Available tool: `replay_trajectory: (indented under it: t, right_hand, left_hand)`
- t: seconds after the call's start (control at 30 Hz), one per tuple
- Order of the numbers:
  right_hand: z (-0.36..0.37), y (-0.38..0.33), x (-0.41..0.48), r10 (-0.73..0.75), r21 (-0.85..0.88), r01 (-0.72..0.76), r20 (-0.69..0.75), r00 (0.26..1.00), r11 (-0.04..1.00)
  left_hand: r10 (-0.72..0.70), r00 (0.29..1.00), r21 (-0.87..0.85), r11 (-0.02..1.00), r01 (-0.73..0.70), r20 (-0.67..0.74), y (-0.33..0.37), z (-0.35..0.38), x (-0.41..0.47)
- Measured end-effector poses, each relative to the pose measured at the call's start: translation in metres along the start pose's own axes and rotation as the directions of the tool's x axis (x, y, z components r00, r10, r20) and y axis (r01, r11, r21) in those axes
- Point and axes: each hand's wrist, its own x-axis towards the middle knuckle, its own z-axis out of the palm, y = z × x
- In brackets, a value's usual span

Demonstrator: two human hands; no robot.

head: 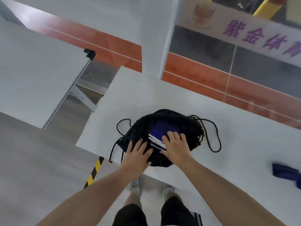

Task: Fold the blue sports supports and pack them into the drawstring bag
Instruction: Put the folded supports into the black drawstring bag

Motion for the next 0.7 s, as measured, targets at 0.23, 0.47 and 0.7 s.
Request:
replay_trajectory:
  t: [0.23, 0.47, 0.7]
  right_hand:
    - [0.001, -0.017, 0.011, 0.025, -0.035, -0.024, 0.050, 0.998, 0.999]
    - [-0.001, -0.012, 0.026, 0.138, -0.069, -0.134, 0.066, 0.988, 0.989]
    - [-0.007, 0.003, 0.031, 0.186, -0.018, -0.186, 0.061, 0.981, 0.982]
  left_hand:
    - [0.066, 0.997, 0.073, 0.995, -0.063, -0.034, -0.007, 0.004, 0.000]
    - [0.080, 0.997, 0.049, 0.996, -0.081, 0.019, -0.006, 0.008, 0.004]
    - [0.089, 0.996, 0.012, 0.996, -0.089, -0.031, 0.011, -0.024, 0.012]
